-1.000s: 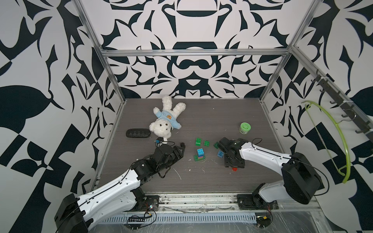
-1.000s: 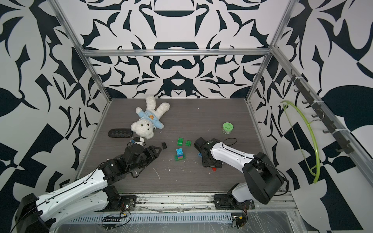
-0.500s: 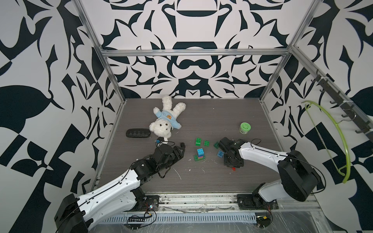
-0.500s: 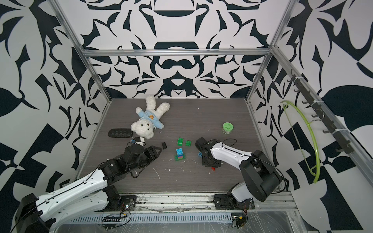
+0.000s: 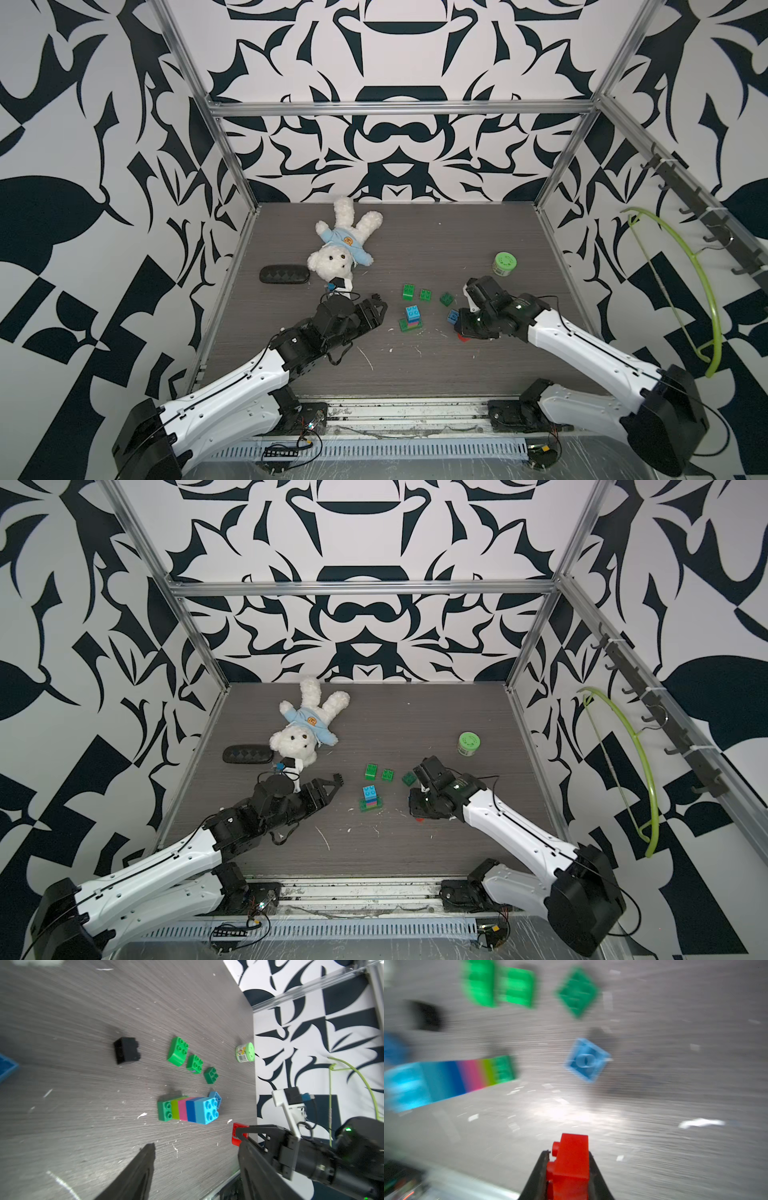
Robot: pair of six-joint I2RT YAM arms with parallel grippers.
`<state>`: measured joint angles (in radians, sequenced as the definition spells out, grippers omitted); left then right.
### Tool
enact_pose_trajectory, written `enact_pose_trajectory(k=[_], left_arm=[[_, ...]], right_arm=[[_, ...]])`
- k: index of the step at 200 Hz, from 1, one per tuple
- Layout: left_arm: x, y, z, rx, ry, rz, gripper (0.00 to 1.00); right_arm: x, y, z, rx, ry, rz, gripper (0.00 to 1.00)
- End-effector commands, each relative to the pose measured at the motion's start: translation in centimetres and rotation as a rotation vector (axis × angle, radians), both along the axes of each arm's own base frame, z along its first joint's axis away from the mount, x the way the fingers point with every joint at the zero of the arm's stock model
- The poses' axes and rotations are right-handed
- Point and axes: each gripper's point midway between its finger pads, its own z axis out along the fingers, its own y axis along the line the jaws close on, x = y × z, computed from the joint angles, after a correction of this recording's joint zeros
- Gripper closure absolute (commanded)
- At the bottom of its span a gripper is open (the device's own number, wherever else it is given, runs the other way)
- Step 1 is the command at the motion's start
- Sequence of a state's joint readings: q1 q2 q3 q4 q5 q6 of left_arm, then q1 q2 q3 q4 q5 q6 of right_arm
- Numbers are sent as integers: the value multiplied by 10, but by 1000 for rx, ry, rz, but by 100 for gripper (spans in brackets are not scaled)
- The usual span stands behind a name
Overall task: Assemble the number 1 with lego
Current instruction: Pick up the lego brick from the center of the board, then place the lego brick at the center of the board.
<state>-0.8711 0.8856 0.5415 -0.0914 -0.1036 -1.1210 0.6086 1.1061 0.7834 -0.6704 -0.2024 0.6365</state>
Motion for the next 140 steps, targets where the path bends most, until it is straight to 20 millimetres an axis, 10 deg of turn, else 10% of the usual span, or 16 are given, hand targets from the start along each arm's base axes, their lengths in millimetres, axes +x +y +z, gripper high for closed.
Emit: enact_pose_trajectory(k=[1, 66, 140], left_arm=[[-1, -22, 28, -55, -64, -109, 23], [-25, -69, 57, -190, 15, -358, 16], [-21, -47, 36, -125, 107, -238, 21]], right_arm=[[-6, 51, 55, 243, -80, 245, 86], [-31, 97, 105, 355, -199, 632, 85], [-16, 121, 108, 374, -208, 635, 87]])
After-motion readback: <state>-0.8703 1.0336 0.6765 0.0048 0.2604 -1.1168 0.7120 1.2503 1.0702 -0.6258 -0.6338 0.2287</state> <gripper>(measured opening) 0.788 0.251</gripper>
